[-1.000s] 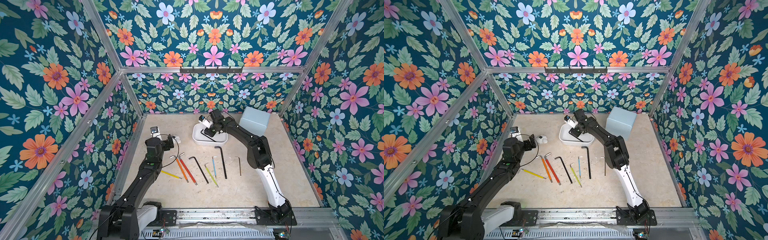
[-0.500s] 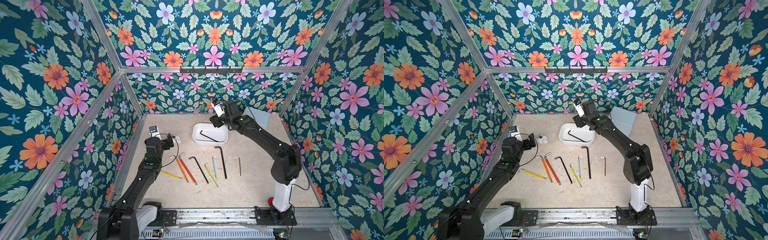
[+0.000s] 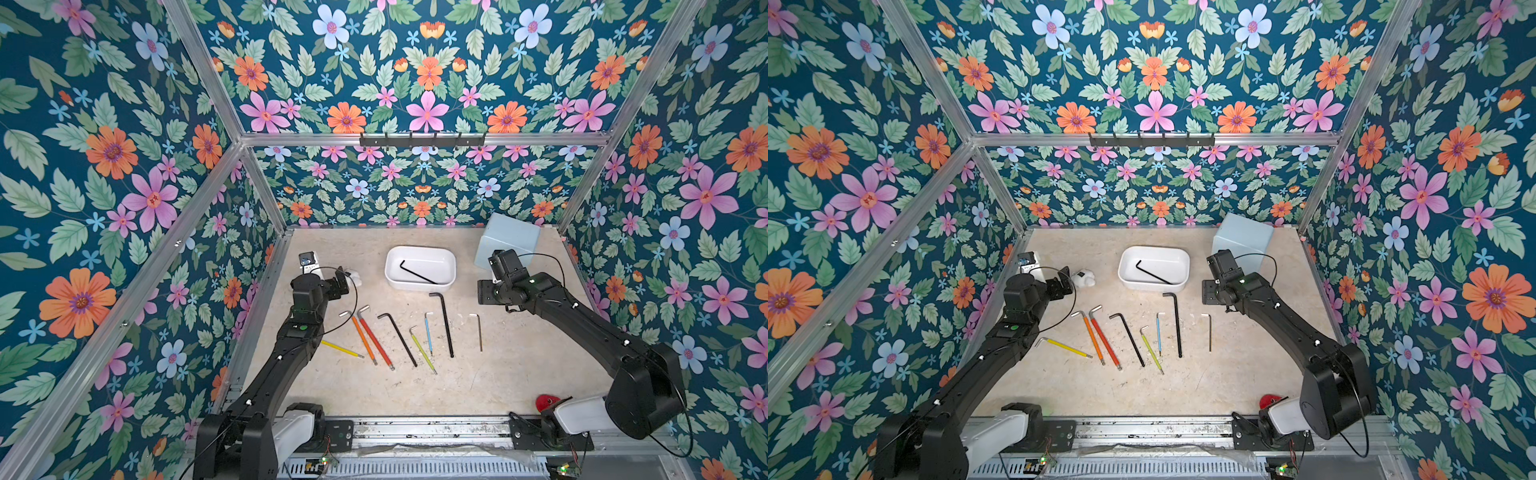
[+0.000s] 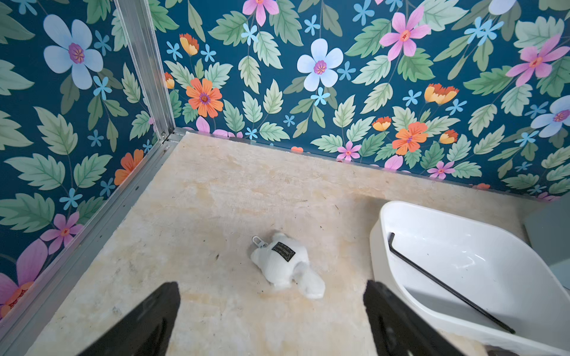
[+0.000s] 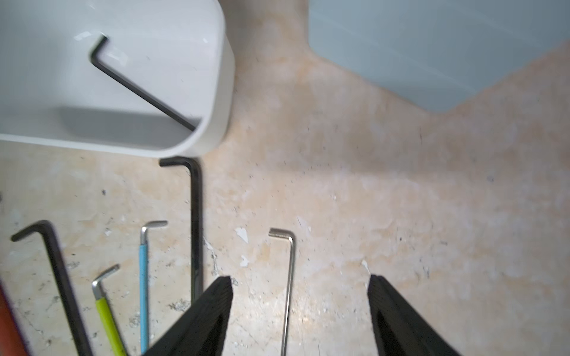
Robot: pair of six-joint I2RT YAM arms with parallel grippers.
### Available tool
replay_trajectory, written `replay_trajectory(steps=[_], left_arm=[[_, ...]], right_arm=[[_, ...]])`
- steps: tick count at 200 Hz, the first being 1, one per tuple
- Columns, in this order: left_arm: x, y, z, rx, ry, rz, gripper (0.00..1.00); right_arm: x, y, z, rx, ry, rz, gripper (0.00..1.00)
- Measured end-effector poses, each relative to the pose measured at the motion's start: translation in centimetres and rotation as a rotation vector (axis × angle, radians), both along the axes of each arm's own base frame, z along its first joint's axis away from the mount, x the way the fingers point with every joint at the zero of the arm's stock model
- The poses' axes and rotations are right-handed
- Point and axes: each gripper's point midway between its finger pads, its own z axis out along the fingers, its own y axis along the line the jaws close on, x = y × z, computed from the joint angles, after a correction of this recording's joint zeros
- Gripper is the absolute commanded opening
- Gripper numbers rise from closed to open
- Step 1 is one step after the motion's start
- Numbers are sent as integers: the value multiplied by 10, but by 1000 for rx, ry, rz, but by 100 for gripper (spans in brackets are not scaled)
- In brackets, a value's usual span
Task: Put the hex key on the desktop into the storage box
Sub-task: Pick up the Allen key from the center of the board.
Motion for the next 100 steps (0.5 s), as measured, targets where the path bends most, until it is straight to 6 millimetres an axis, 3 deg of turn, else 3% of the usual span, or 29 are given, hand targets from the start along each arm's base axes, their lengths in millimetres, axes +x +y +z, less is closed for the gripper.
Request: replay_trajectory(steps=[51,100], left_arm=[[-1,-2,2,-5,-4,-10,99],[0,-2,-1,-3,5,-9,99]], right_arm=[[-30,-1,-67,-3,212,-27,67],[-38,6,-101,24,297,-32,58]])
